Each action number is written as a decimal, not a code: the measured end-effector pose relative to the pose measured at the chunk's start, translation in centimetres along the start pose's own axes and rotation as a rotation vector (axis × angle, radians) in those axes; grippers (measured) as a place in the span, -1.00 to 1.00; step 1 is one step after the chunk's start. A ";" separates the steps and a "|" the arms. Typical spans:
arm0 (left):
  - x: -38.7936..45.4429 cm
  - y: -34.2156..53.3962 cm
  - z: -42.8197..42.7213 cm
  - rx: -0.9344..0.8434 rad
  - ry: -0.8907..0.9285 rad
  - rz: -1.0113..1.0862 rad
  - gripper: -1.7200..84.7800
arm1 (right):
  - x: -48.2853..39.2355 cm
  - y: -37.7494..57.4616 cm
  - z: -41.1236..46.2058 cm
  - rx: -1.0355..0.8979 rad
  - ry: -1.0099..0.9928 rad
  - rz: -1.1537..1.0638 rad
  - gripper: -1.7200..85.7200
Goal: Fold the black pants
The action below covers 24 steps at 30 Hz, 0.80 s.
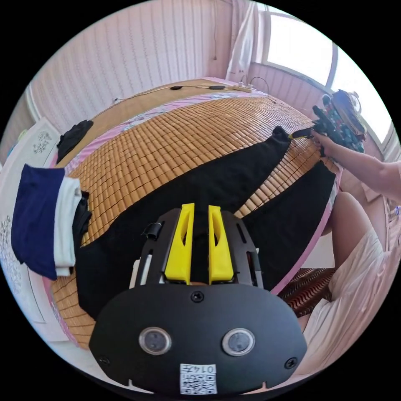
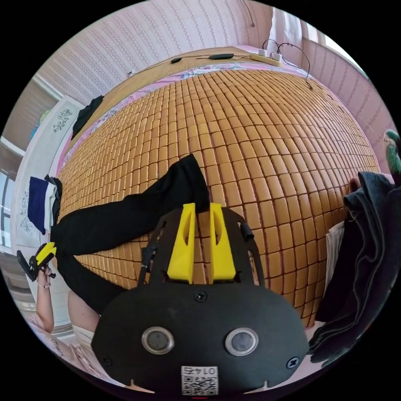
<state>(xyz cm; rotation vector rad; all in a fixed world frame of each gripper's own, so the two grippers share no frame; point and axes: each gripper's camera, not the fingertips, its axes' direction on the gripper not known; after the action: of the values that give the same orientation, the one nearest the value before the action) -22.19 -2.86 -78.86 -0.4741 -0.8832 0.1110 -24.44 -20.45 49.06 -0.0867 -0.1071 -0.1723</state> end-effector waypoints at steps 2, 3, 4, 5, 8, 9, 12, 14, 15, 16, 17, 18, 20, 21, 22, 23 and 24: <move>2.6 -3.2 3.5 -0.010 0.065 0.031 -0.82 | -0.3 0.6 -1.7 -0.002 -0.035 -0.068 -0.91; 3.0 -3.8 4.1 -0.010 0.090 0.030 -0.82 | -0.4 0.9 -2.8 0.016 -0.042 -0.086 -0.92; 3.8 -5.0 5.2 -0.009 0.141 0.027 -0.82 | -0.7 1.5 -5.5 0.066 -0.033 -0.122 -0.92; 4.4 -5.9 5.6 -0.001 0.168 0.030 -0.82 | -1.0 2.0 -7.9 0.097 -0.017 -0.162 -0.91; 5.9 -7.8 5.9 0.026 0.155 0.070 -0.82 | 0.1 2.0 -10.2 0.074 0.073 -0.145 -0.84; 6.0 -8.1 6.0 0.022 0.151 0.076 -0.82 | 0.5 2.0 -10.1 0.064 0.093 -0.130 -0.82; 6.2 -9.1 7.6 -0.030 0.160 0.074 -0.82 | 1.8 1.7 -8.6 0.040 0.052 -0.068 -0.76; 6.0 -9.4 8.3 -0.053 0.145 0.062 -0.82 | 1.4 1.4 -5.9 -0.001 -0.020 -0.065 -0.73; 6.0 -9.5 8.5 -0.057 0.133 0.062 -0.82 | 1.1 1.3 -5.2 -0.011 -0.023 -0.066 -0.72; 5.8 -9.6 8.9 -0.070 0.108 0.061 -0.82 | 0.5 0.9 -3.8 -0.016 -0.021 -0.070 -0.70; 5.5 -9.9 9.4 -0.088 0.089 0.055 -0.82 | -0.2 0.4 -2.6 -0.010 -0.024 -0.068 -0.69; 5.3 -10.0 9.7 -0.098 0.079 0.050 -0.82 | -0.5 0.2 -2.0 -0.007 -0.030 -0.067 -0.69; 4.8 -10.6 10.9 -0.123 0.035 0.031 -0.82 | -1.5 -0.8 1.0 -0.044 -0.018 -0.049 -0.72; 4.7 -10.7 11.2 -0.134 0.025 0.029 -0.82 | -1.7 -0.9 1.6 -0.063 -0.003 -0.044 -0.76; 4.5 -10.8 12.1 -0.169 0.006 0.023 -0.84 | -2.2 -0.9 1.8 -0.036 0.039 -0.031 -0.85; 4.3 -10.7 12.6 -0.174 0.025 0.026 -0.86 | -2.8 -0.9 1.6 -0.040 0.031 -0.049 -0.89; 4.2 -10.5 12.4 -0.155 0.047 0.020 -0.89 | -3.1 -0.9 1.5 -0.046 0.027 -0.057 -0.90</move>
<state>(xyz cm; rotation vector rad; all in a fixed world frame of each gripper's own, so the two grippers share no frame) -30.11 -6.66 -64.53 -0.6279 -0.8449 0.0500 -27.78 -20.72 50.24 -0.1268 -0.0792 -0.2331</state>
